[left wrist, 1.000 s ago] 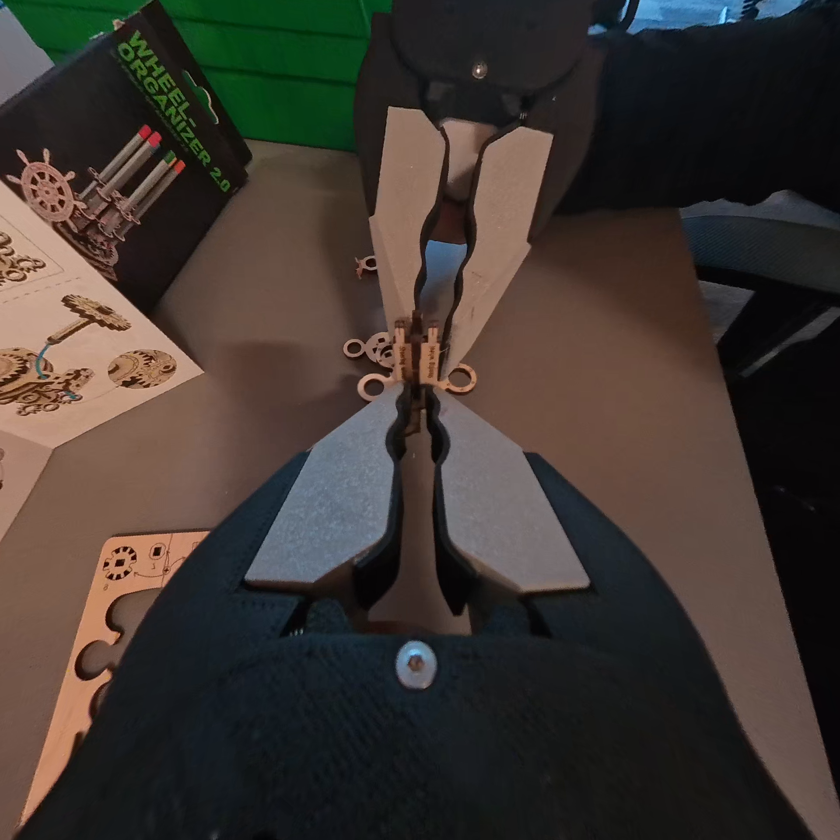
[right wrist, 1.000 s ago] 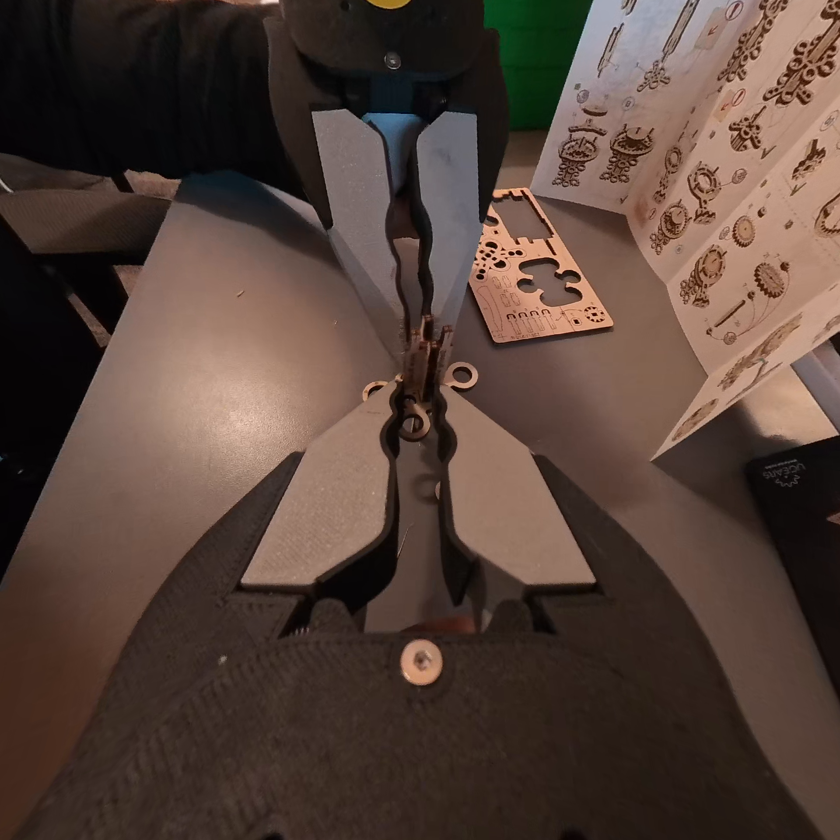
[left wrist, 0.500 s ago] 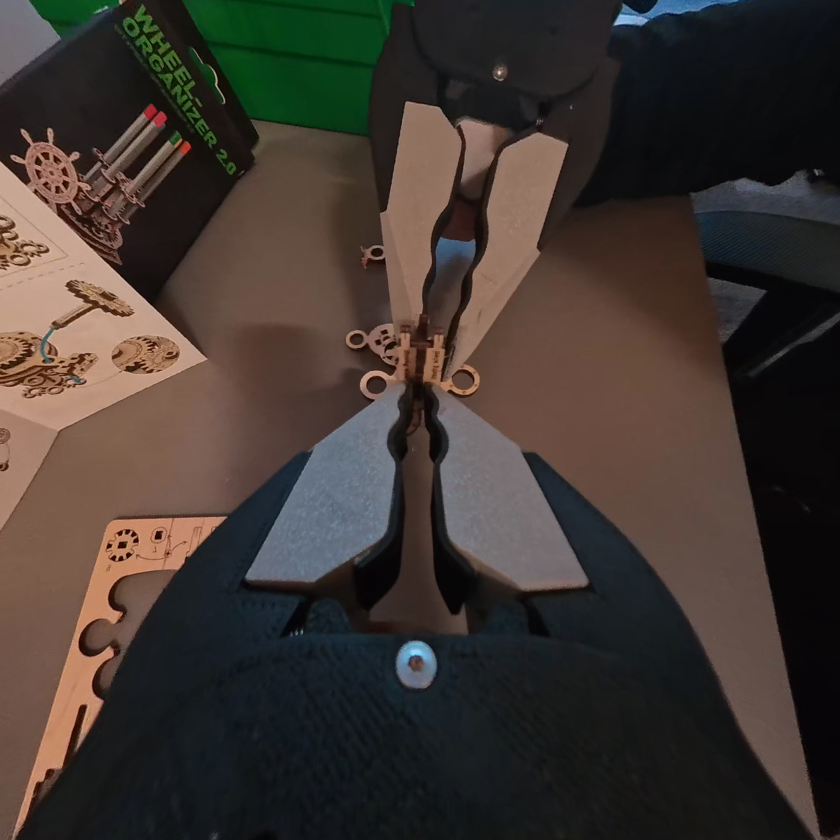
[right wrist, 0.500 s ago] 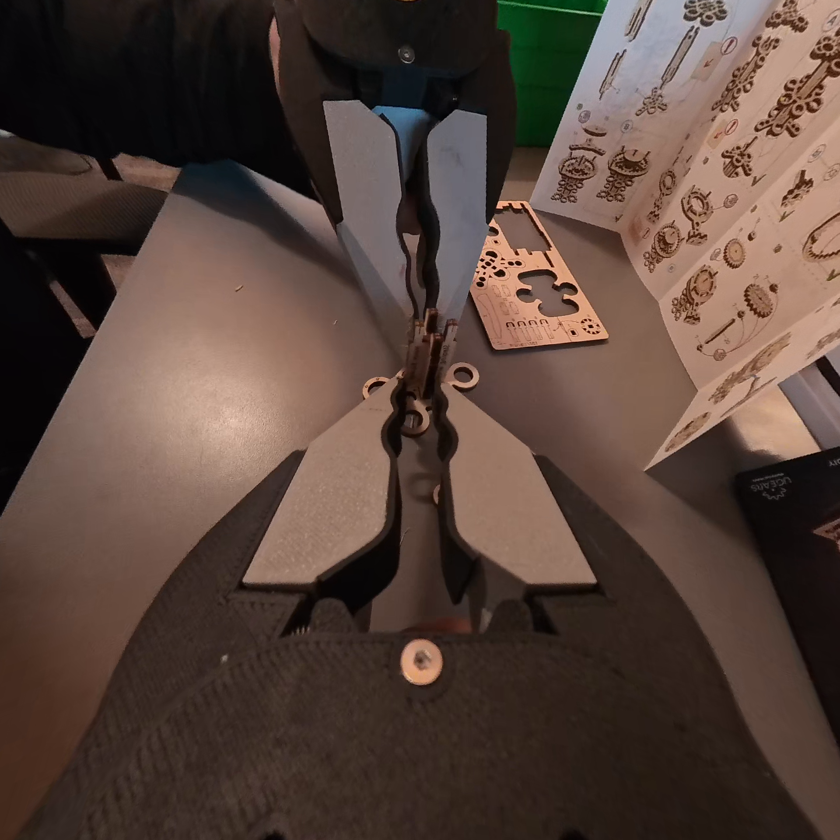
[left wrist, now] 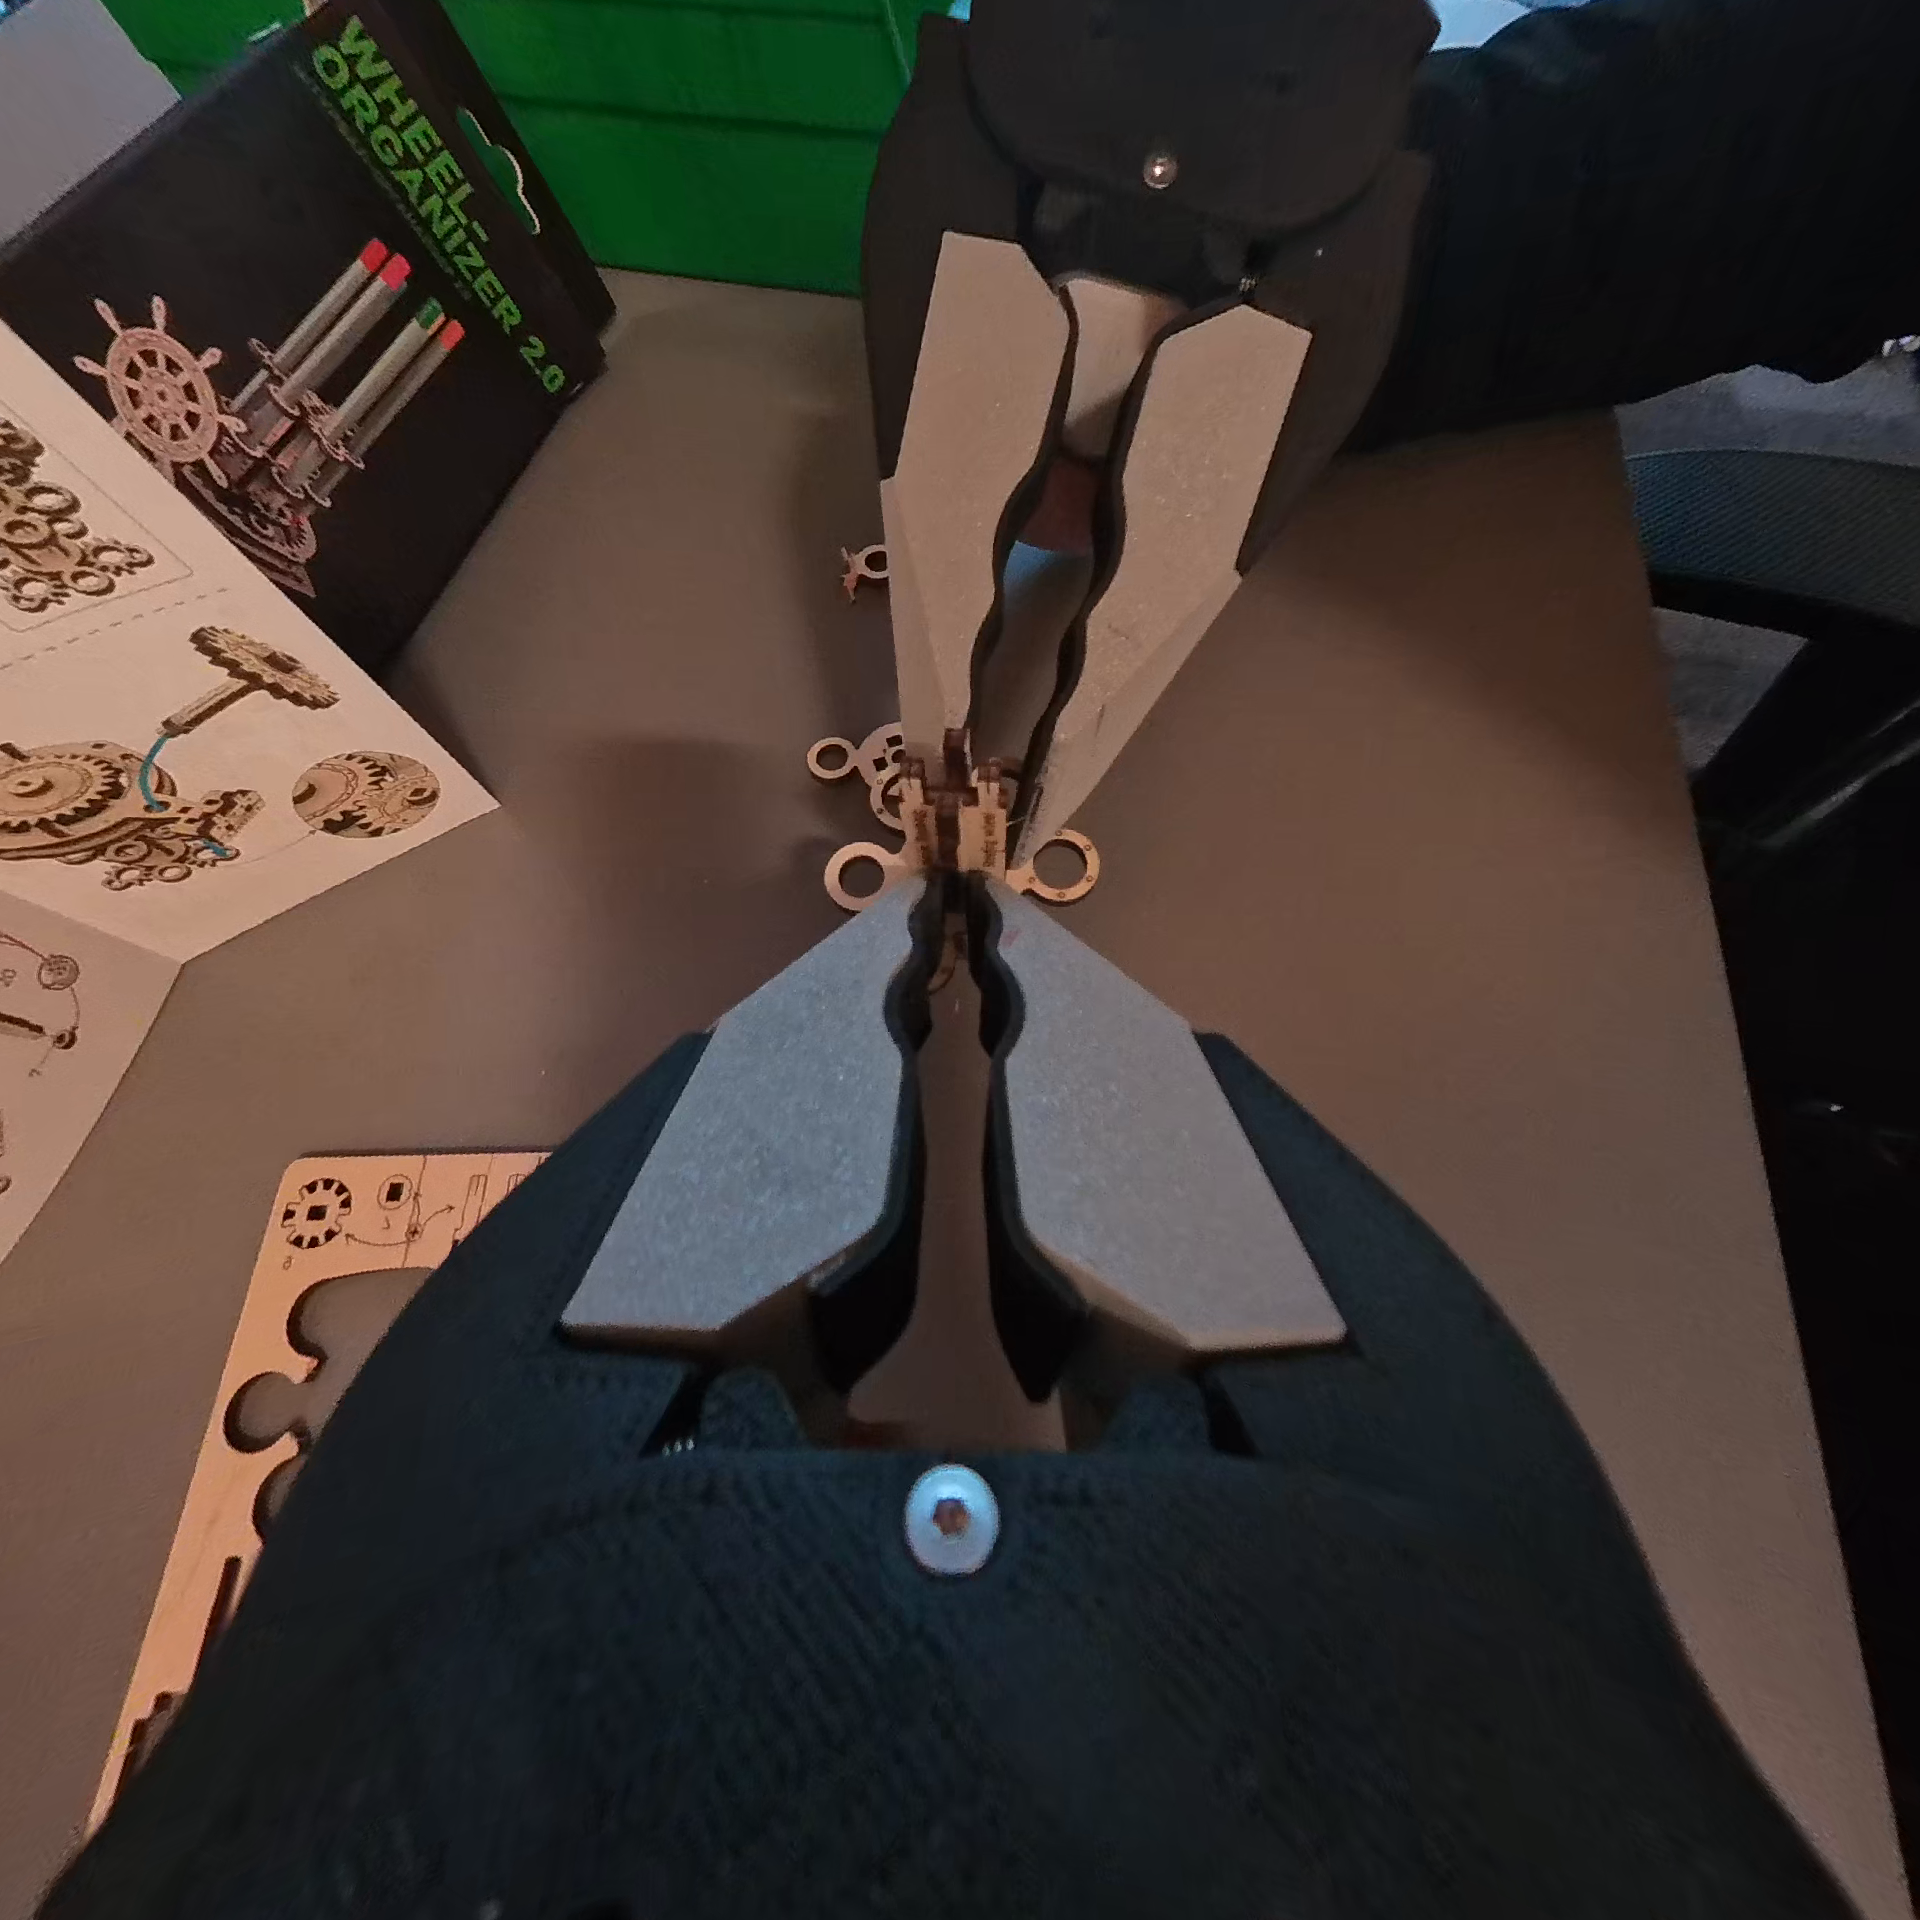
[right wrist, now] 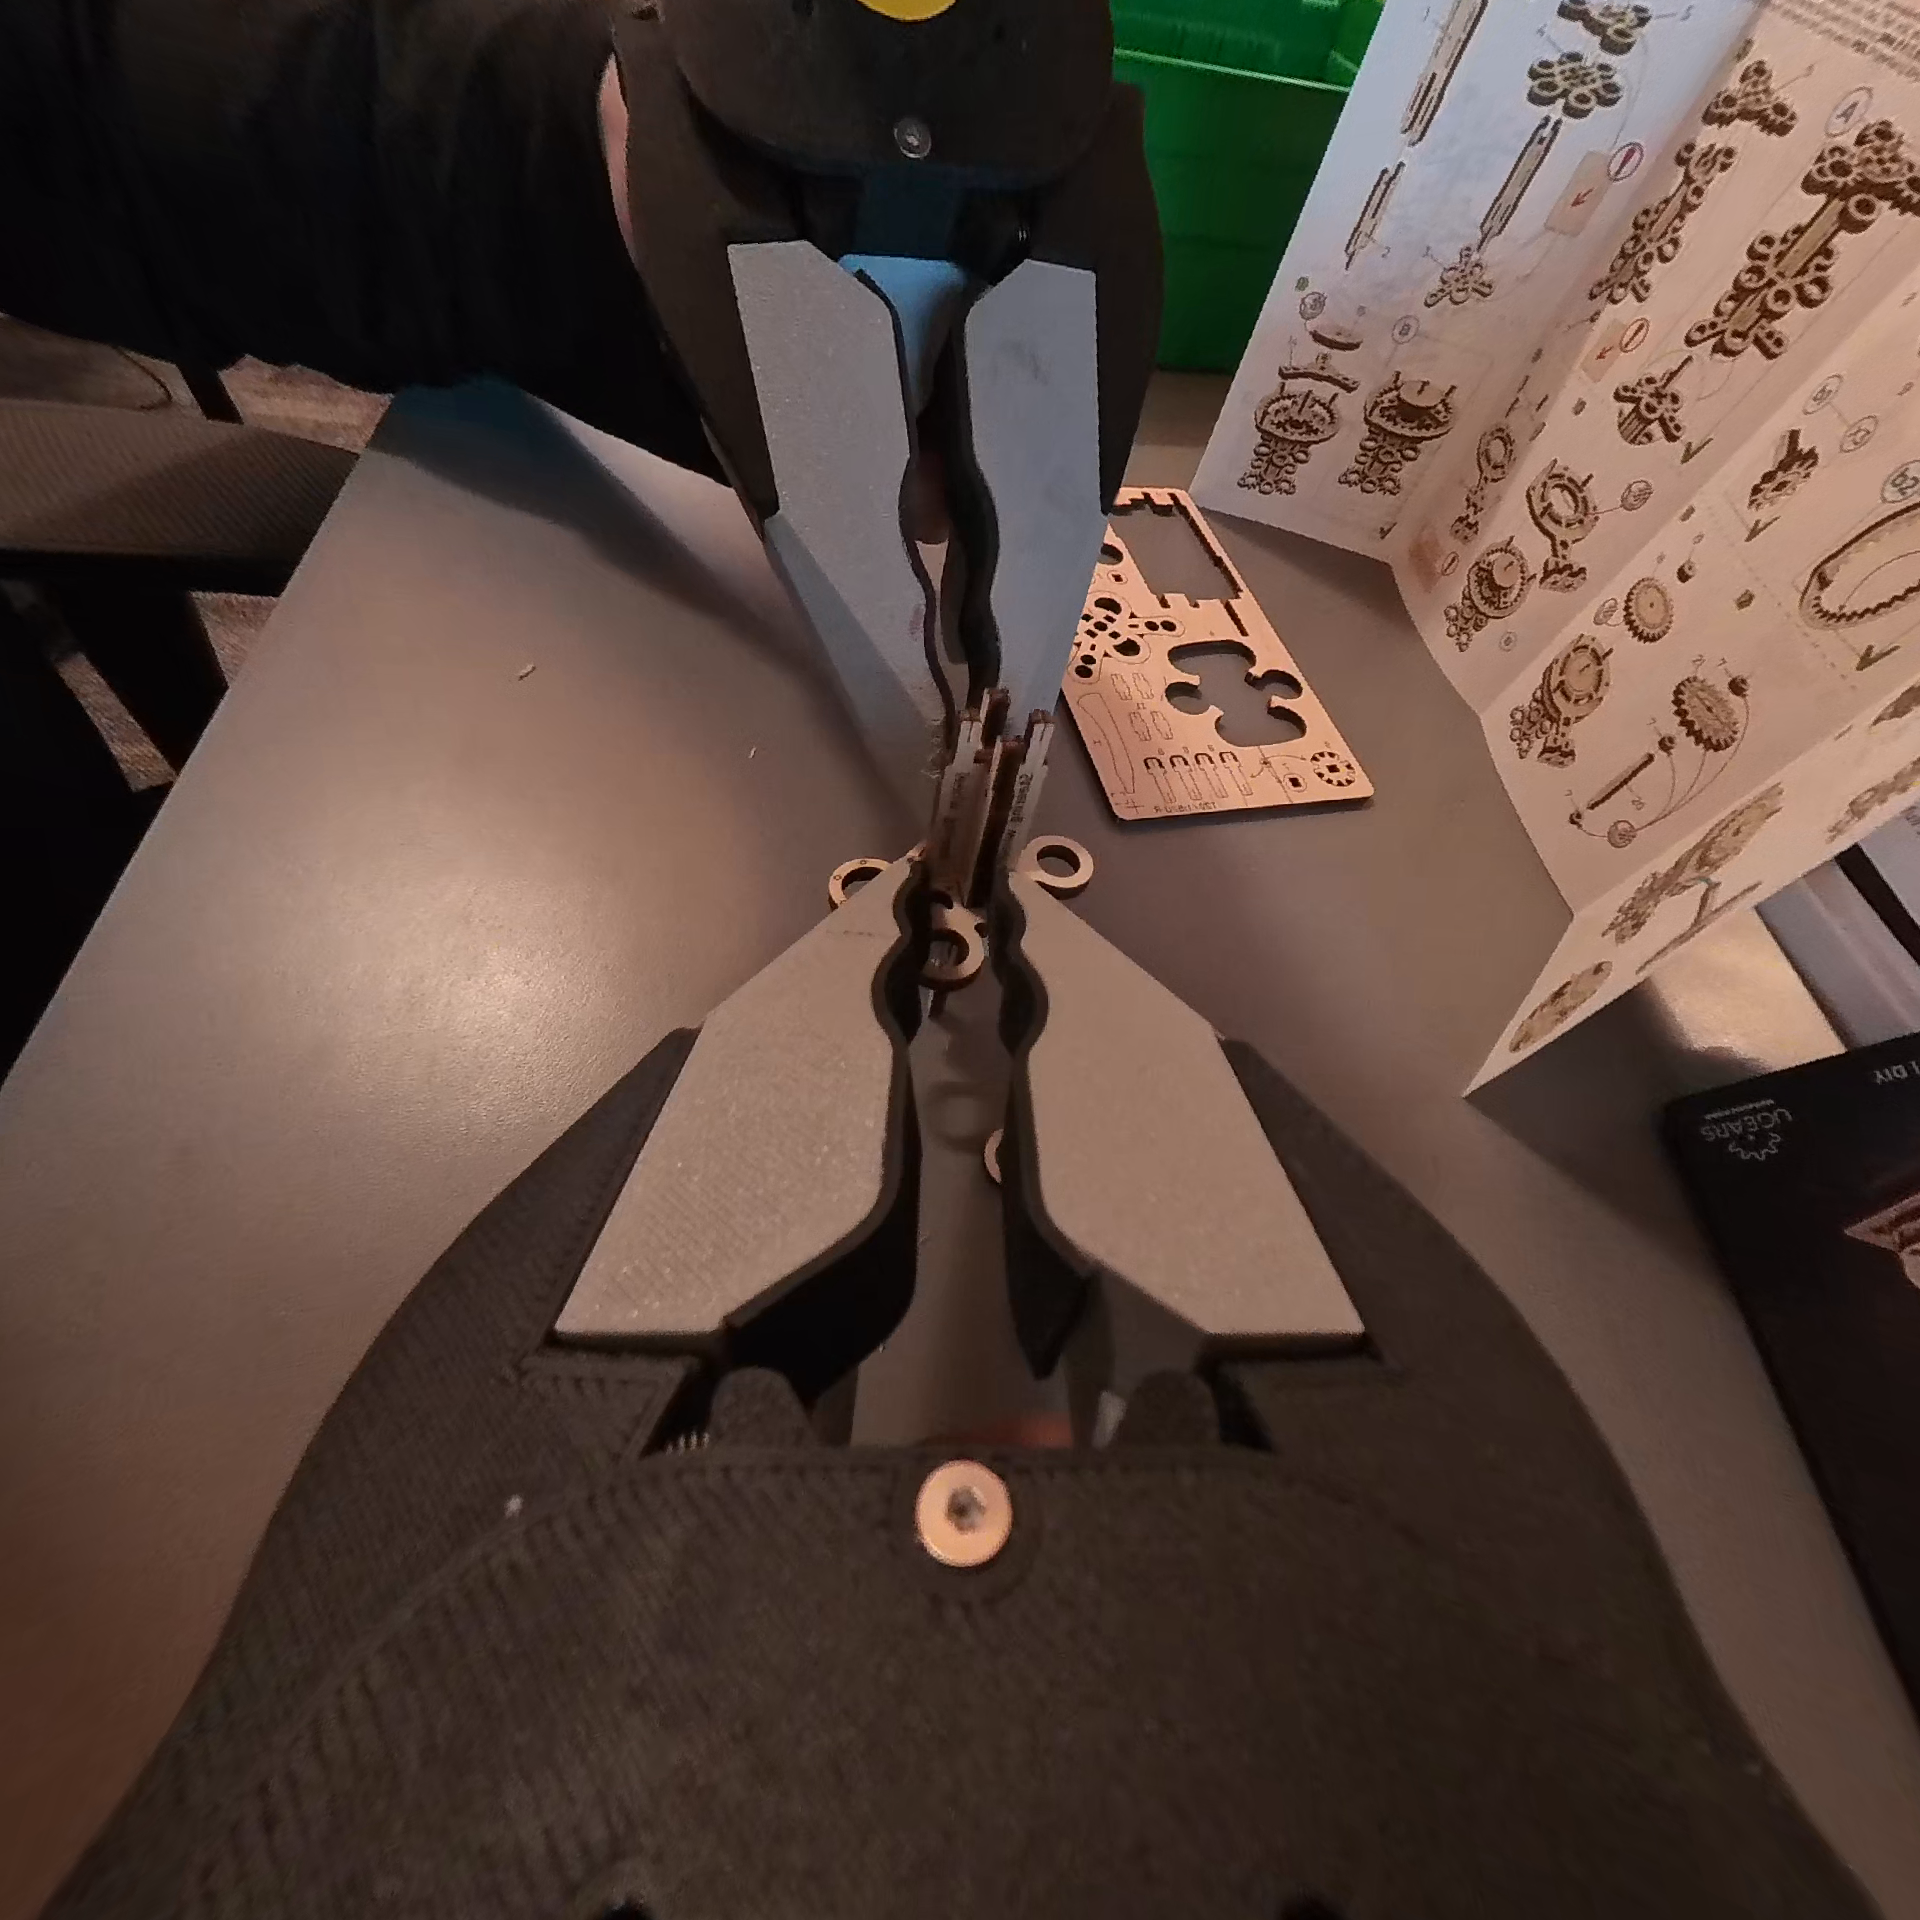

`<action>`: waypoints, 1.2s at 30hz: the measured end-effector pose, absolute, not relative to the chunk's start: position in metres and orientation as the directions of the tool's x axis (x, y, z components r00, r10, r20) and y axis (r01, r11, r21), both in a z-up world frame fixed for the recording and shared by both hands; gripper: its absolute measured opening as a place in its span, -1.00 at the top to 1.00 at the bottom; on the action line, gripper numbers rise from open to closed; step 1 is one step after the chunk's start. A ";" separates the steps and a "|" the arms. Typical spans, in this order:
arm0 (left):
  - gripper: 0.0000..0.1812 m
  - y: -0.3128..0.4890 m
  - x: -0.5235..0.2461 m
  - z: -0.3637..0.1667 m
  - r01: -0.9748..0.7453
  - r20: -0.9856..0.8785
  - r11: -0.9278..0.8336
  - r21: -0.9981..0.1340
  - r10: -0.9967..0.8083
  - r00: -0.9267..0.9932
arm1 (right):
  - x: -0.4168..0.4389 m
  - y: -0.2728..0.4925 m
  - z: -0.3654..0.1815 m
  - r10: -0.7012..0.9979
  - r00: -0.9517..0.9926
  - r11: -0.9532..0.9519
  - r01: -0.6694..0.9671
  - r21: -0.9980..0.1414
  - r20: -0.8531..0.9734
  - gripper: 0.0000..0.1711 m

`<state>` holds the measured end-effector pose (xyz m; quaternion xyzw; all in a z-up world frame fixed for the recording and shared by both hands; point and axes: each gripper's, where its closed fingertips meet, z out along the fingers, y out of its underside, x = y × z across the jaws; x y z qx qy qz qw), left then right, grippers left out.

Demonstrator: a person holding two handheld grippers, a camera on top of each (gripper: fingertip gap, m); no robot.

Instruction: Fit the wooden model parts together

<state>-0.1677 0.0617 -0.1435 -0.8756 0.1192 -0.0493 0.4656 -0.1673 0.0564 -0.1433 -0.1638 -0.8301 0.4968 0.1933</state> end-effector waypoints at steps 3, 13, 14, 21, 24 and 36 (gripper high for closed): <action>0.99 0.063 -0.167 -0.143 -0.177 -0.038 -0.540 -0.823 -0.258 0.965 | -0.167 0.057 -0.143 0.466 -0.871 0.441 0.079 -0.894 0.153 0.90; 1.00 0.066 -0.180 -0.131 0.173 0.326 -0.487 -0.856 -0.250 0.912 | -0.180 0.058 -0.132 0.529 -0.812 0.158 0.381 -0.911 -0.247 0.91; 1.00 0.066 -0.181 -0.123 0.238 0.384 -0.457 -0.857 -0.258 0.886 | -0.181 0.058 -0.126 0.505 -0.797 0.079 0.426 -0.901 -0.333 0.91; 0.99 0.068 -0.181 -0.122 0.312 0.454 -0.453 -0.835 -0.249 0.855 | -0.181 0.059 -0.124 0.471 -0.756 0.003 0.516 -0.857 -0.454 0.91; 0.99 0.068 -0.182 -0.120 0.339 0.478 -0.444 -0.830 -0.251 0.842 | -0.182 0.060 -0.121 0.442 -0.735 -0.044 0.555 -0.830 -0.515 0.91; 0.74 0.070 -0.177 -0.117 0.261 0.401 -0.415 -0.872 -0.298 0.866 | -0.178 0.059 -0.127 0.442 -0.760 0.022 0.540 -0.841 -0.477 0.91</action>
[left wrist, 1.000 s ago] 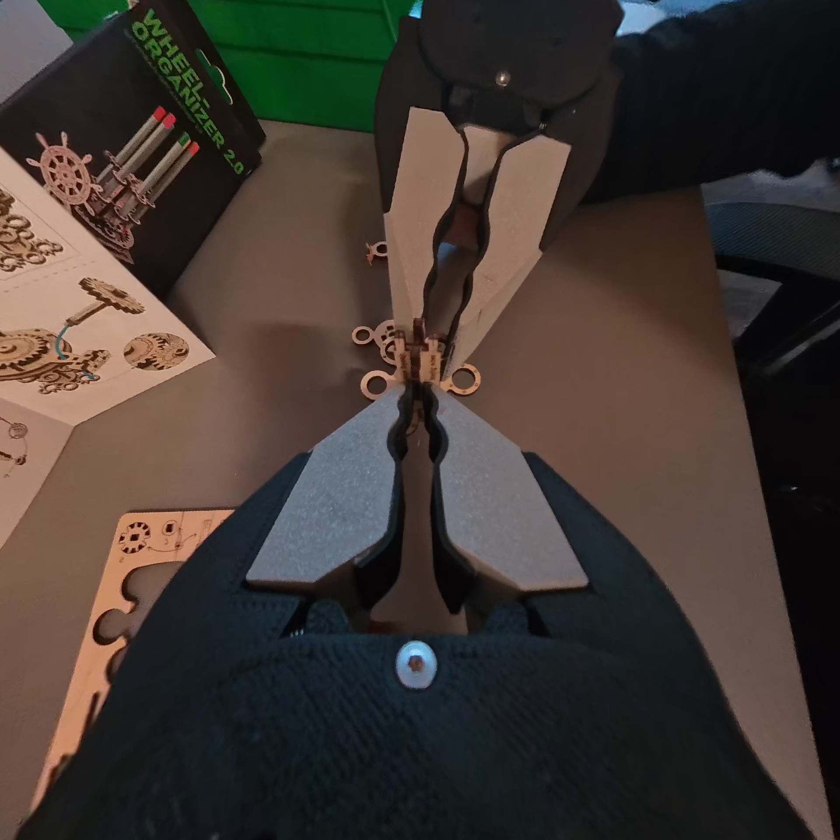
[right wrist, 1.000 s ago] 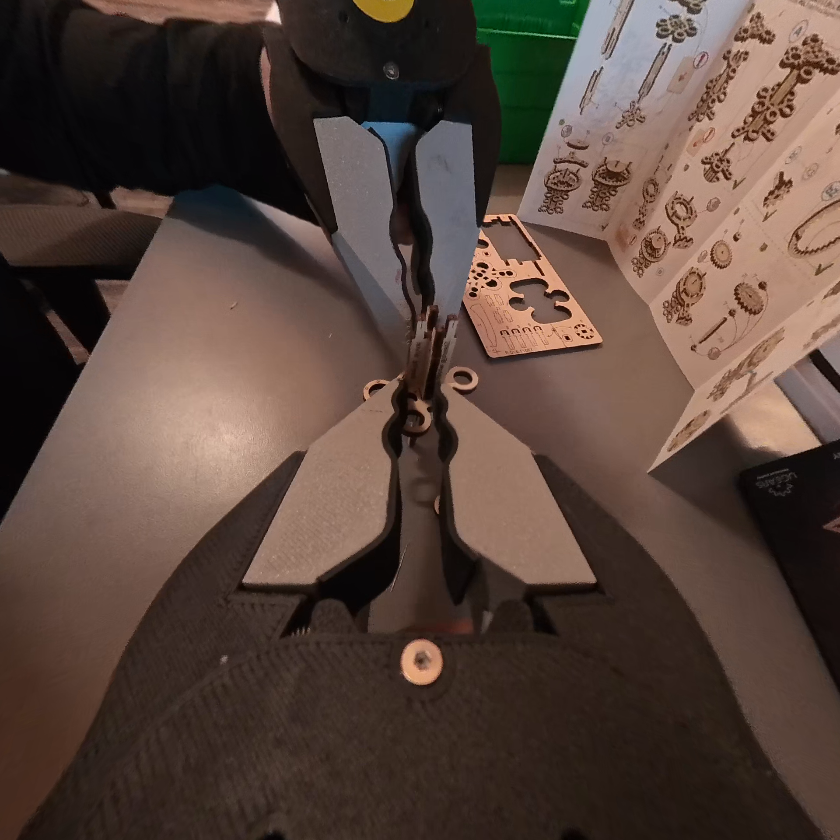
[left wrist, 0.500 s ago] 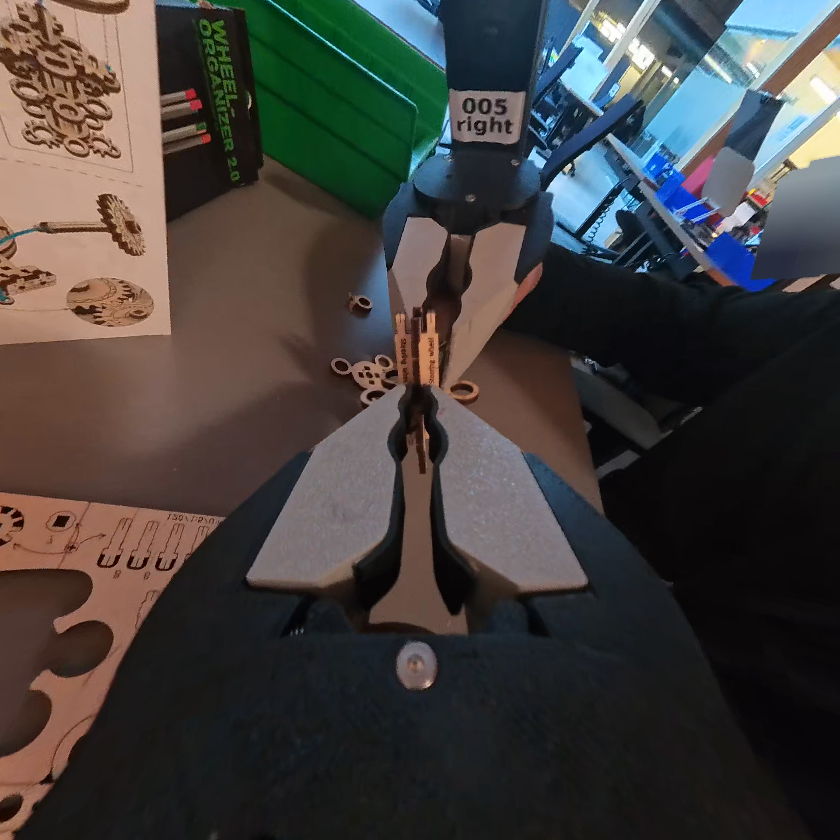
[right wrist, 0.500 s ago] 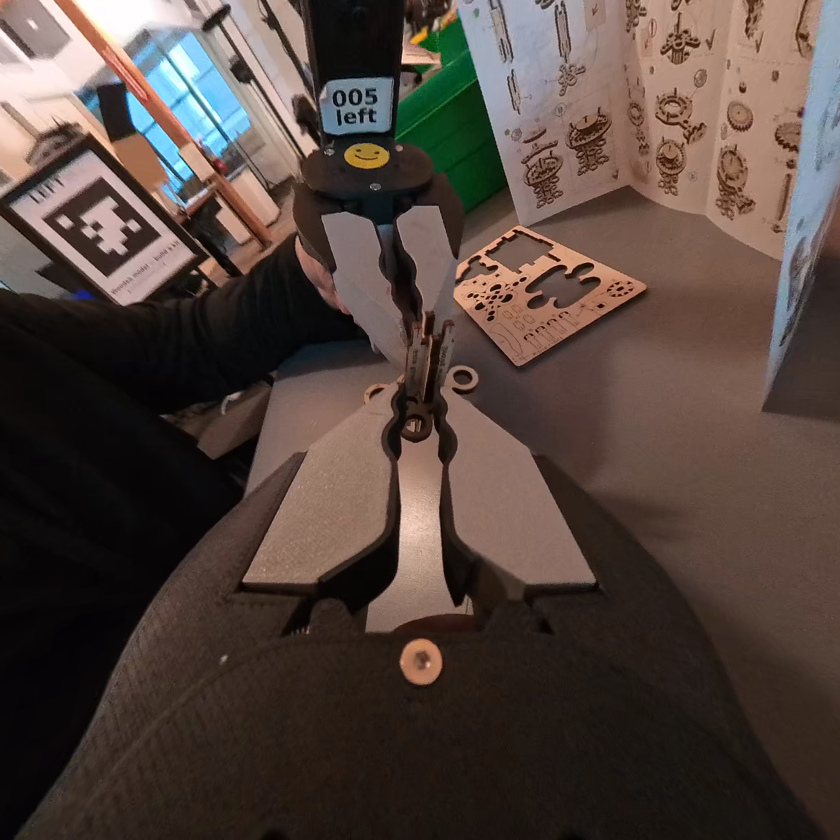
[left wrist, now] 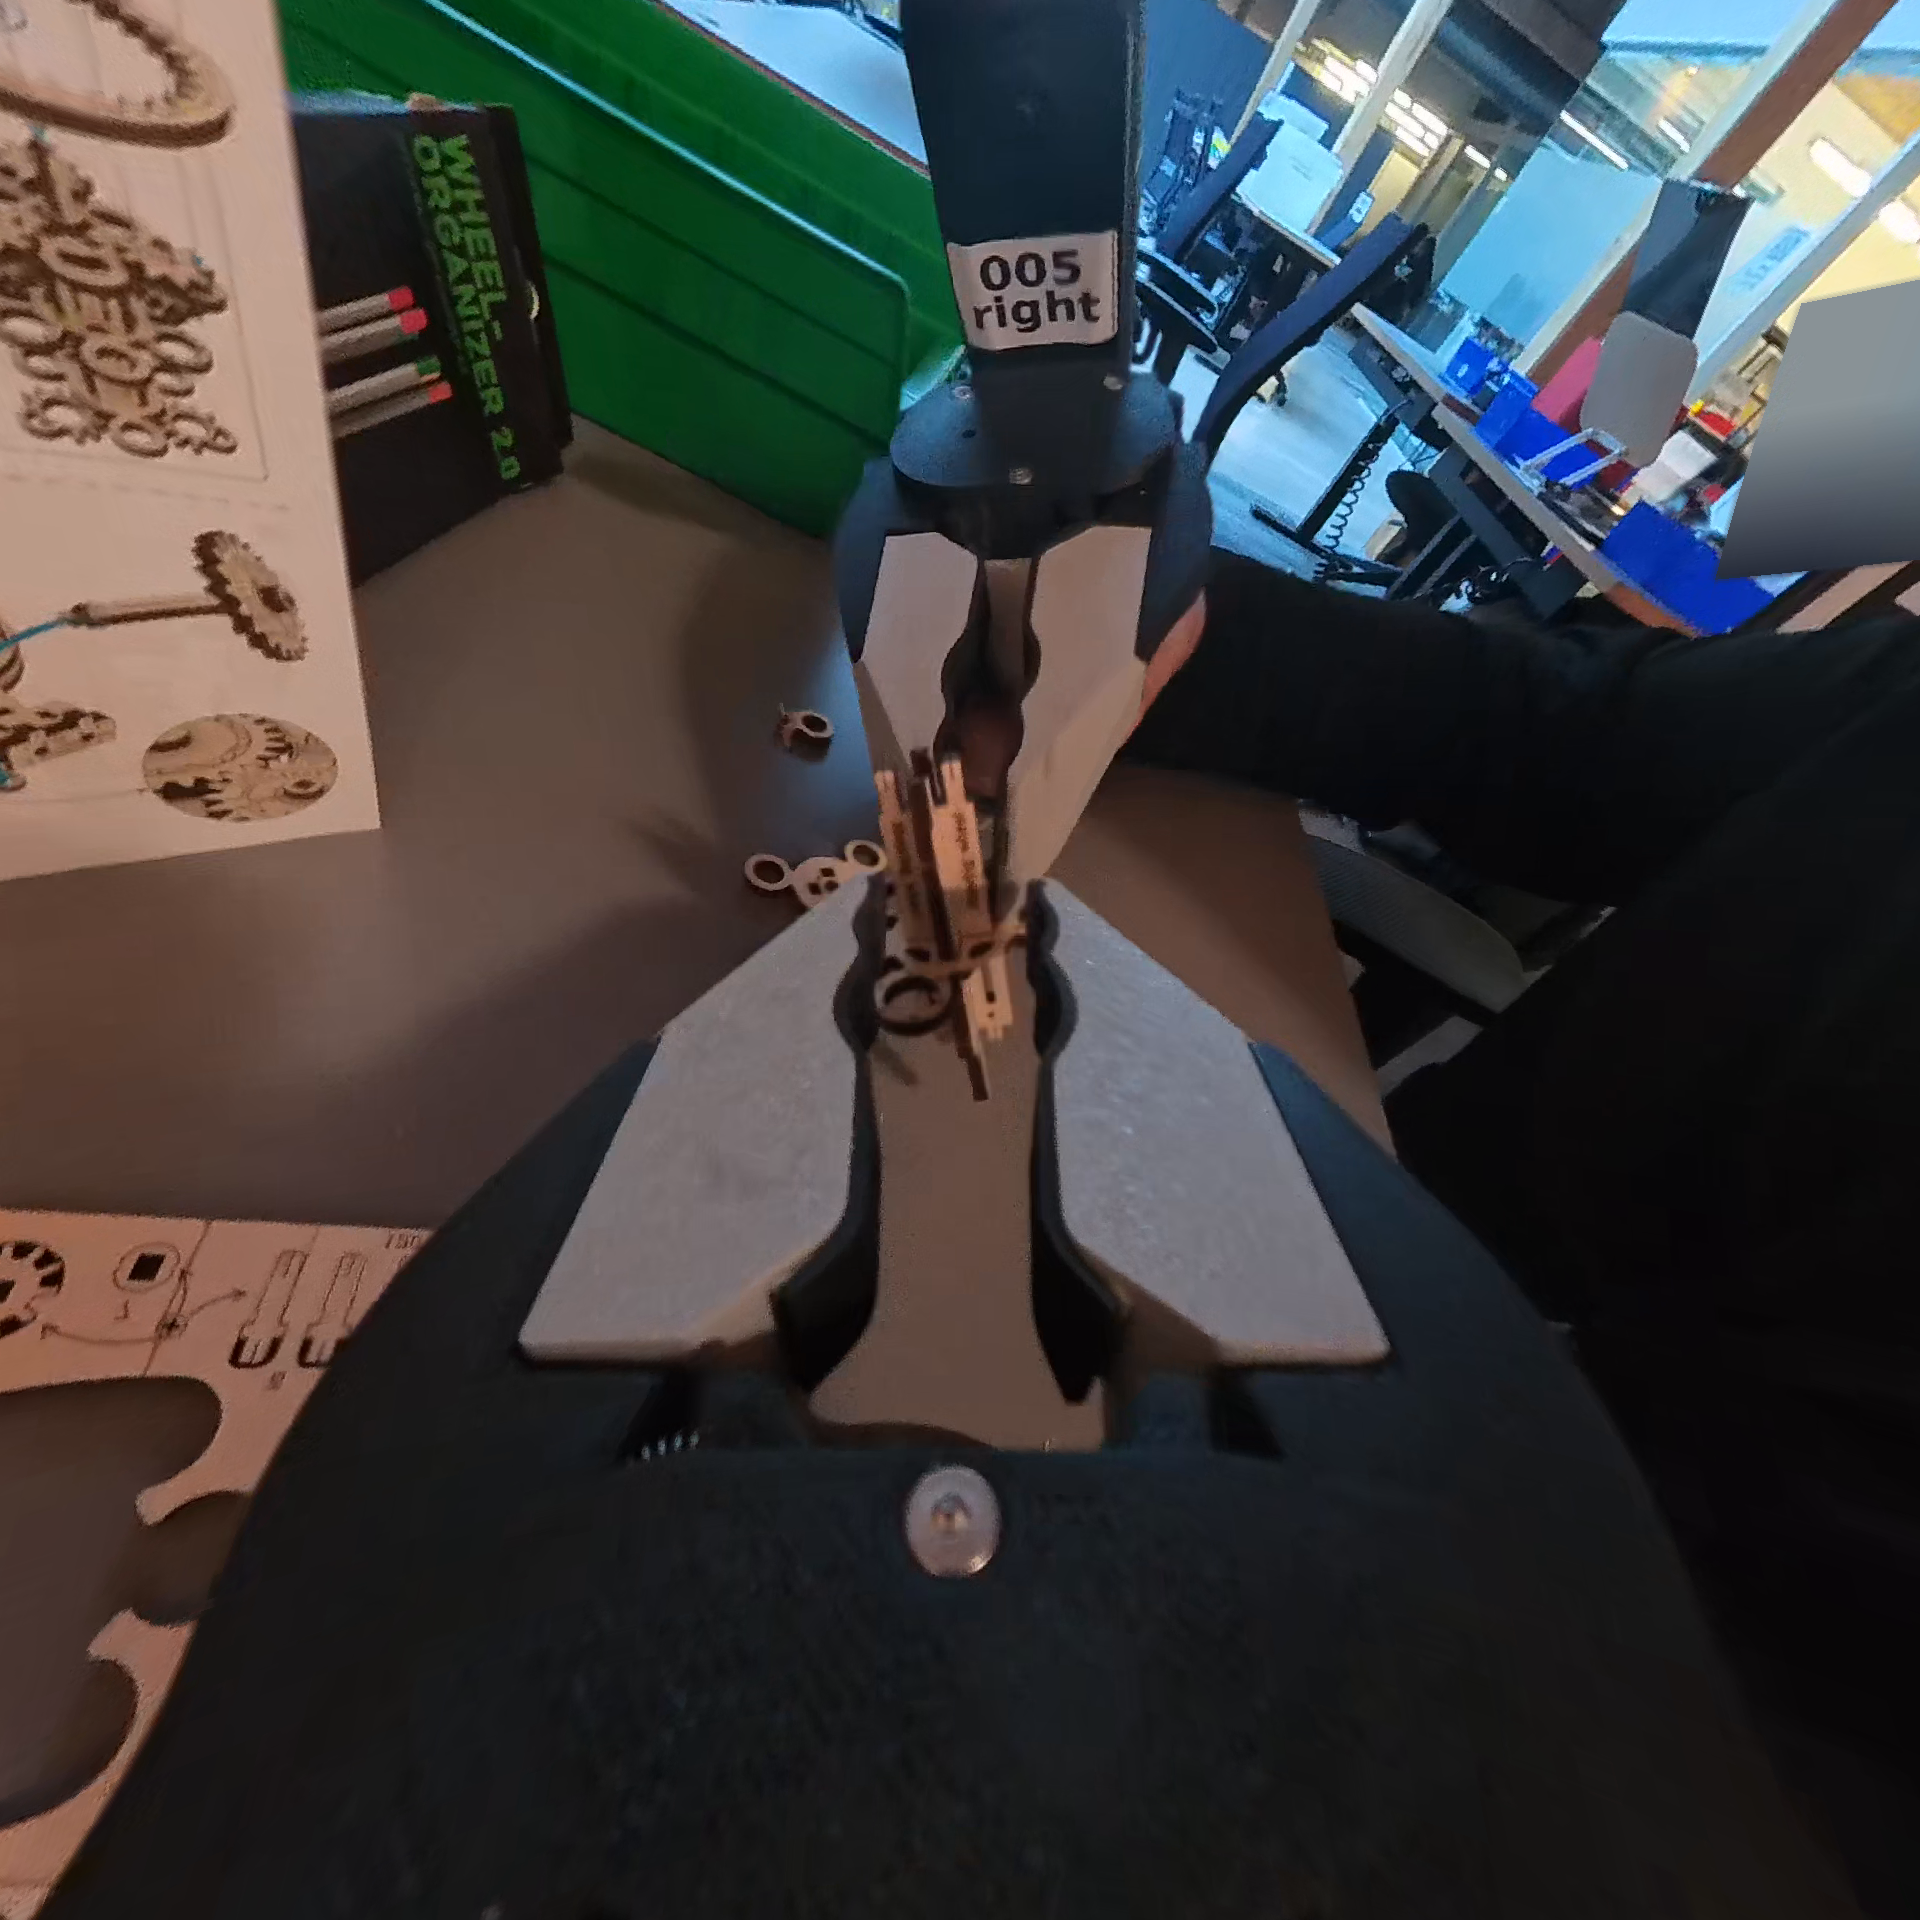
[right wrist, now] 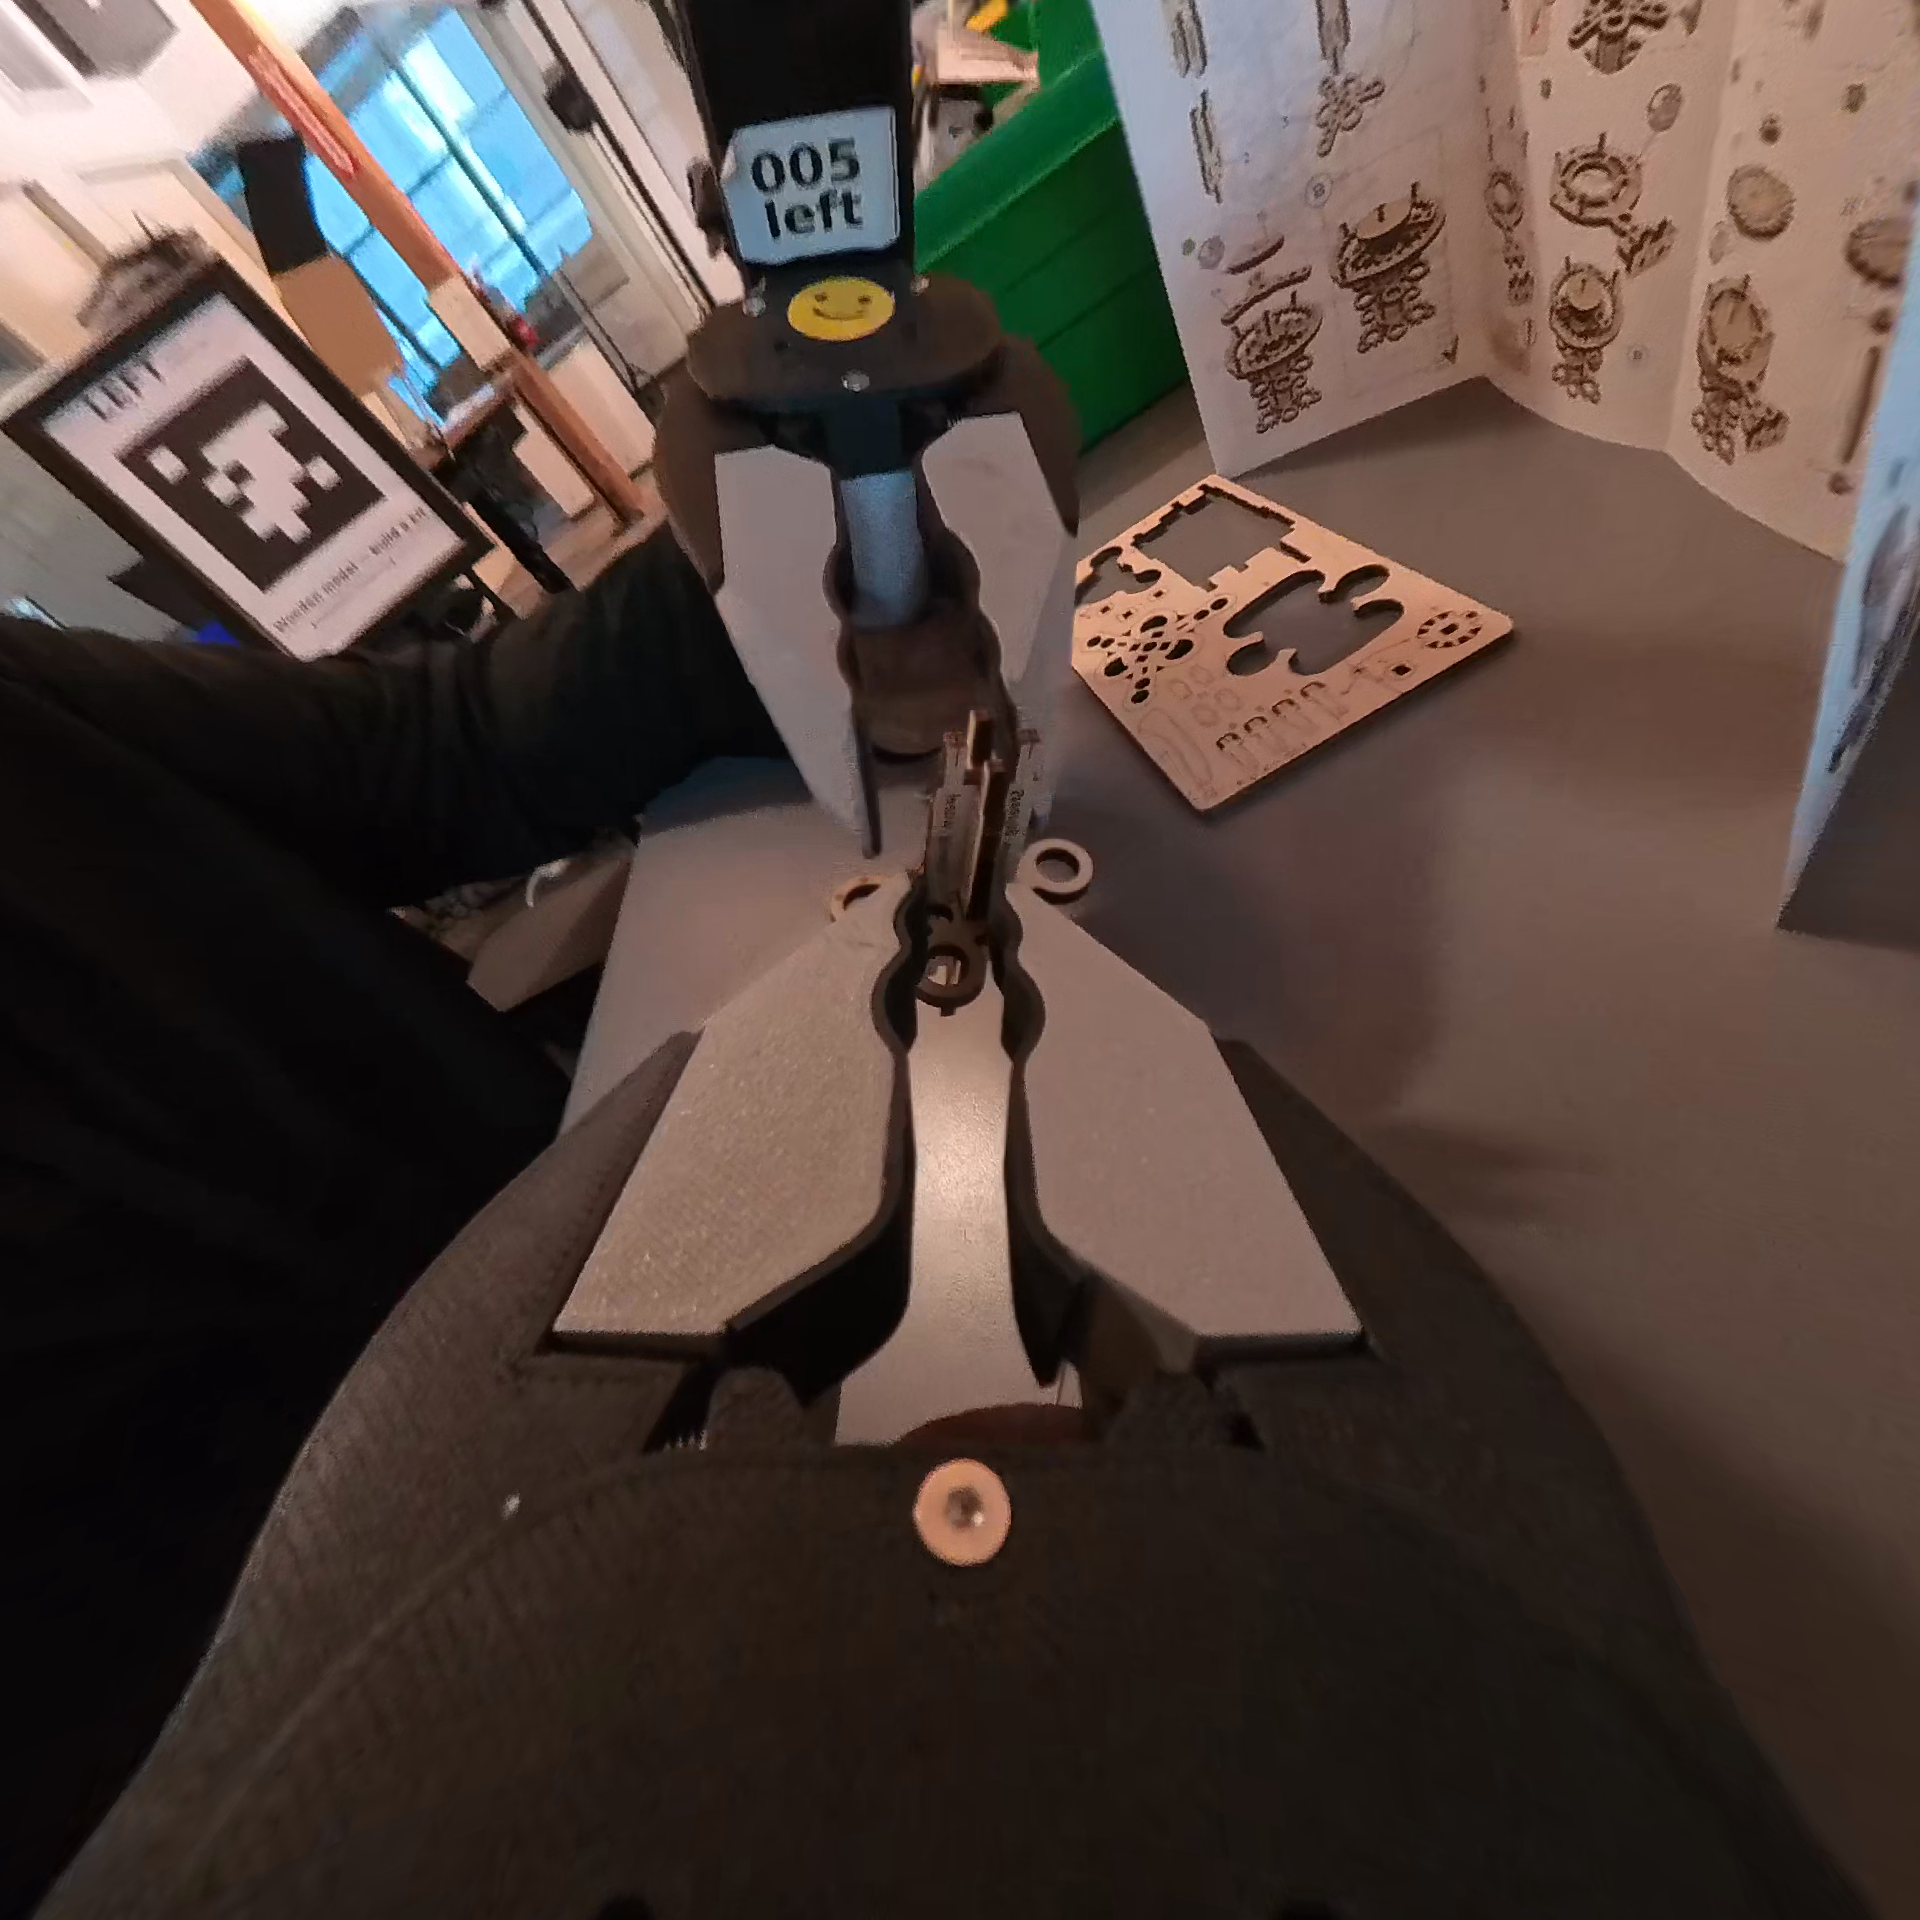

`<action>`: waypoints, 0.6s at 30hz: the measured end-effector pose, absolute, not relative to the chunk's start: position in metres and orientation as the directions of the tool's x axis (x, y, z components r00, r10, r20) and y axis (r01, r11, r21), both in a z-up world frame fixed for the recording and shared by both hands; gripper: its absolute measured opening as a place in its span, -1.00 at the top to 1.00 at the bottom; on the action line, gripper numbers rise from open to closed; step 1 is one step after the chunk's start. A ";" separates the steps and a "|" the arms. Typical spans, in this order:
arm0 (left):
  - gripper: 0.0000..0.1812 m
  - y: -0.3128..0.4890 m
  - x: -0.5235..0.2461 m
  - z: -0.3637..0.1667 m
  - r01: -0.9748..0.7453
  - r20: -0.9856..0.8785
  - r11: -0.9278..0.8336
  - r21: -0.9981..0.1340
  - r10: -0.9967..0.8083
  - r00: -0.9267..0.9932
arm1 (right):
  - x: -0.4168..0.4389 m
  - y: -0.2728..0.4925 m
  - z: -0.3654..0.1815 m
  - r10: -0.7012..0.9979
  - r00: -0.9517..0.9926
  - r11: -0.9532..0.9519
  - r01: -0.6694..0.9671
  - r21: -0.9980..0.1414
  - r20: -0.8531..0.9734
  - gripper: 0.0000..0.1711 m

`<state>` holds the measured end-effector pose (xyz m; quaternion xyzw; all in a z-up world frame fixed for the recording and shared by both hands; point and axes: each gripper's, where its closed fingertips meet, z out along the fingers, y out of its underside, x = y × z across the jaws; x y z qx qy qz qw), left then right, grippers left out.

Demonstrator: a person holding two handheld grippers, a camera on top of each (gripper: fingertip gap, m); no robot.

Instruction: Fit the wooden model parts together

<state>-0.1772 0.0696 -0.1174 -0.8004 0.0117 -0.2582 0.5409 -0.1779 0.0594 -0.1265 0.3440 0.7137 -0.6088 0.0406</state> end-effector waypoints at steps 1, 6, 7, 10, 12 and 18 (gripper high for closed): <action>0.74 0.070 -0.175 -0.117 0.247 0.389 -0.414 -0.876 -0.306 0.869 | -0.176 0.058 -0.128 0.443 -0.773 0.047 0.526 -0.849 -0.454 0.92; 0.83 0.069 -0.163 -0.127 0.128 0.299 -0.429 -0.894 -0.361 0.883 | -0.165 0.050 -0.139 0.444 -0.842 0.209 0.431 -0.878 -0.308 0.92; 0.83 0.068 -0.161 -0.130 0.101 0.280 -0.432 -0.896 -0.373 0.885 | -0.163 0.050 -0.141 0.442 -0.853 0.242 0.412 -0.879 -0.278 0.92; 0.83 0.067 -0.158 -0.132 0.078 0.262 -0.429 -0.900 -0.390 0.883 | -0.162 0.053 -0.145 0.453 -0.863 0.301 0.385 -0.872 -0.225 0.86; 0.83 0.066 -0.158 -0.132 0.065 0.246 -0.418 -0.906 -0.396 0.885 | -0.165 0.063 -0.143 0.481 -0.857 0.320 0.366 -0.874 -0.183 0.80; 0.84 0.061 -0.160 -0.130 0.010 0.168 -0.362 -0.932 -0.406 0.899 | -0.172 0.125 -0.167 0.622 -0.781 0.538 0.370 -0.757 0.060 0.58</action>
